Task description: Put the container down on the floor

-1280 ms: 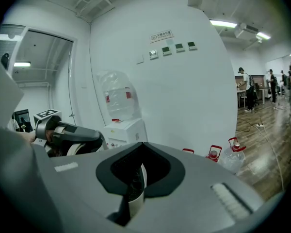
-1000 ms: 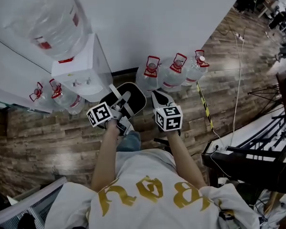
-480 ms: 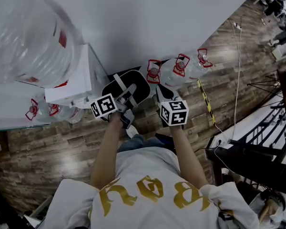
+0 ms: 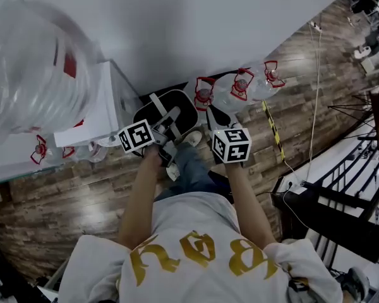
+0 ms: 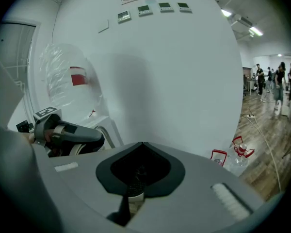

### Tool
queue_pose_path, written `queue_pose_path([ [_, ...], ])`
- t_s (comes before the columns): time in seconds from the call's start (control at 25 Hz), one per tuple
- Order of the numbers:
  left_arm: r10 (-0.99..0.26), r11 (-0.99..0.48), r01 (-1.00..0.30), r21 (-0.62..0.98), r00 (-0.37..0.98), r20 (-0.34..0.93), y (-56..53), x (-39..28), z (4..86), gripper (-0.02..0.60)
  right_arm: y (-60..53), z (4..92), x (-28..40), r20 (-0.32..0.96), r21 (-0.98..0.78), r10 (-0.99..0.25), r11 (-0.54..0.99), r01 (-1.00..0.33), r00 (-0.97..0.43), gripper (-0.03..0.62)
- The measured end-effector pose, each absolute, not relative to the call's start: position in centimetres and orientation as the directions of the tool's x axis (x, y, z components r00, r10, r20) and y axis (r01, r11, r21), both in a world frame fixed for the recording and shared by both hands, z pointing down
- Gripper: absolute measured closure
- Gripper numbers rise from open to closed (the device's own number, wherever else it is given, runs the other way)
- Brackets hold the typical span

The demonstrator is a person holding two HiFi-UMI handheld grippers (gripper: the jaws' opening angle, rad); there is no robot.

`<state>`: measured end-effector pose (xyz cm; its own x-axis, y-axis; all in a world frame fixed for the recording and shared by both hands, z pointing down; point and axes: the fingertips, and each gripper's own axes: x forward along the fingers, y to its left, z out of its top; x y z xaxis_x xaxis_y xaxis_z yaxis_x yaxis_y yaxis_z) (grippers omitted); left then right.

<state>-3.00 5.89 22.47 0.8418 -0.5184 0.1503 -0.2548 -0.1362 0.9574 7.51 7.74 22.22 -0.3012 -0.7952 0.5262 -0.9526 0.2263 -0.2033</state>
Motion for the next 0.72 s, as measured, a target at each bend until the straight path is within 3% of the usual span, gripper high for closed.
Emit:
queue_pose_path([
  [0.72, -0.520, -0.025, -0.354, 0.935, 0.803, 0.290, 2.3, -3.4, 30.4, 0.545, 1.9, 29.6, 7.8, 0.627, -0.225, -0.683, 0.302, -0.926, -0.375, 0.568],
])
